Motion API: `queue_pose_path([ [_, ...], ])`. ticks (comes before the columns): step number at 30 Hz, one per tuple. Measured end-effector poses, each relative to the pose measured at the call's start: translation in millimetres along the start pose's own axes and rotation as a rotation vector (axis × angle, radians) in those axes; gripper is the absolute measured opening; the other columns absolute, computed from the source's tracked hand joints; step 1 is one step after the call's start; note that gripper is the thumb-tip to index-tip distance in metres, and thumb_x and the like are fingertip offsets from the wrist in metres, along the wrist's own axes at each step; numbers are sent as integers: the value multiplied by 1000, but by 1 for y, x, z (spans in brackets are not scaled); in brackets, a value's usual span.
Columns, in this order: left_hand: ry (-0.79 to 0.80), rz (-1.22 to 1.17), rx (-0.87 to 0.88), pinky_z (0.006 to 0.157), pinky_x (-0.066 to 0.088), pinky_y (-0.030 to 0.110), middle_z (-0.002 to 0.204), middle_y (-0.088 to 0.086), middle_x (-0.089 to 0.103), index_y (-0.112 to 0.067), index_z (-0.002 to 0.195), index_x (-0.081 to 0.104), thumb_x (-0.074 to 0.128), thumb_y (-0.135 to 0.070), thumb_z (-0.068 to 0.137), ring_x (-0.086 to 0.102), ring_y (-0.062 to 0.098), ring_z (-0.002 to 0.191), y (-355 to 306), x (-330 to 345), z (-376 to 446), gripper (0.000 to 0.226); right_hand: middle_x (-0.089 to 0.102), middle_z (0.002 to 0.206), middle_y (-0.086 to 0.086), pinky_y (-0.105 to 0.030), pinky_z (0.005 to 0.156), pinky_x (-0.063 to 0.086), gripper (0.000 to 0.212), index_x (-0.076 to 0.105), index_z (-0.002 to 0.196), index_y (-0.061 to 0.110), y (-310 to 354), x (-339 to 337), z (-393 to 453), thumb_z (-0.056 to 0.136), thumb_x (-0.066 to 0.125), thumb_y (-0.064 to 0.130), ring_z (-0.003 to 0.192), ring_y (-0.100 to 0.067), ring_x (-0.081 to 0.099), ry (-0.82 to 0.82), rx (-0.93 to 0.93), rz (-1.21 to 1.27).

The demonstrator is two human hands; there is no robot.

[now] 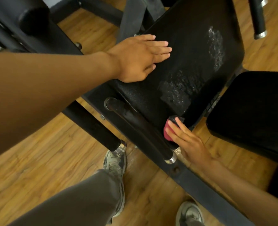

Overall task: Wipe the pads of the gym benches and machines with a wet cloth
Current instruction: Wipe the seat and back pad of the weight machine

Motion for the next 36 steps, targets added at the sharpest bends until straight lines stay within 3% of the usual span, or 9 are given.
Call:
queue_pose_path([
  [4,-24,-16,0,129,5,39,170,-5,20,-20,162,27,31,-31,106,9,10,158,1,1,-1,57,42,157,-13,-56,117,38,61,47,148,2,23,-19,82,92,52,-24,151,-39,29,-172,9,139],
  [7,-27,-47,7,129,4,38,170,-4,20,-20,162,28,33,-29,107,9,10,158,1,0,0,56,41,158,-12,-54,119,35,62,47,148,4,28,-25,112,92,56,-22,153,-37,26,-193,-62,139],
  [10,-49,-43,9,129,4,37,170,-4,22,-19,161,29,33,-30,106,10,10,157,2,2,0,56,41,159,-12,-56,118,36,68,48,148,4,18,-8,56,88,57,-26,153,-37,26,-139,-52,104],
  [14,-76,-50,5,128,3,35,169,-5,24,-20,161,32,33,-30,106,12,10,157,3,5,1,56,37,160,-6,-53,111,46,95,39,152,10,4,9,-6,70,66,-31,154,-32,25,-76,19,18],
  [19,-91,-41,16,128,6,37,169,-4,25,-19,160,32,34,-29,106,14,10,157,1,4,1,55,46,155,-14,-54,118,38,56,50,146,2,20,-9,75,95,54,-20,150,-39,32,-243,30,113],
  [24,-97,-33,14,128,8,38,168,-2,27,-18,160,33,33,-29,105,17,12,157,1,2,0,56,42,157,-13,-53,120,35,59,48,147,3,20,7,42,93,58,-19,151,-40,30,-244,53,111],
  [27,-123,-41,21,128,10,38,167,-2,30,-18,159,36,33,-29,104,20,13,156,1,3,1,56,35,161,-6,-50,115,42,84,35,154,11,15,32,-36,83,65,-23,153,-35,27,-166,190,51],
  [32,-145,-23,29,128,13,40,166,-1,32,-17,158,38,35,-29,105,22,14,156,1,5,2,55,22,168,-2,-46,122,32,84,33,154,5,10,41,-35,82,63,-26,153,-35,27,-268,368,152],
  [36,-155,-20,28,128,13,40,166,-1,33,-17,157,39,37,-28,104,23,14,155,2,4,1,55,23,168,-6,-36,125,26,78,26,160,9,-14,24,6,90,45,-21,155,-17,21,-522,926,338],
])
Point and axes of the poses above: each hand's wrist, its own z-axis towards the middle knuckle, its own x-axis out of the palm, y = z × x, the point moved 3 cm from there along z, towards the middle knuckle
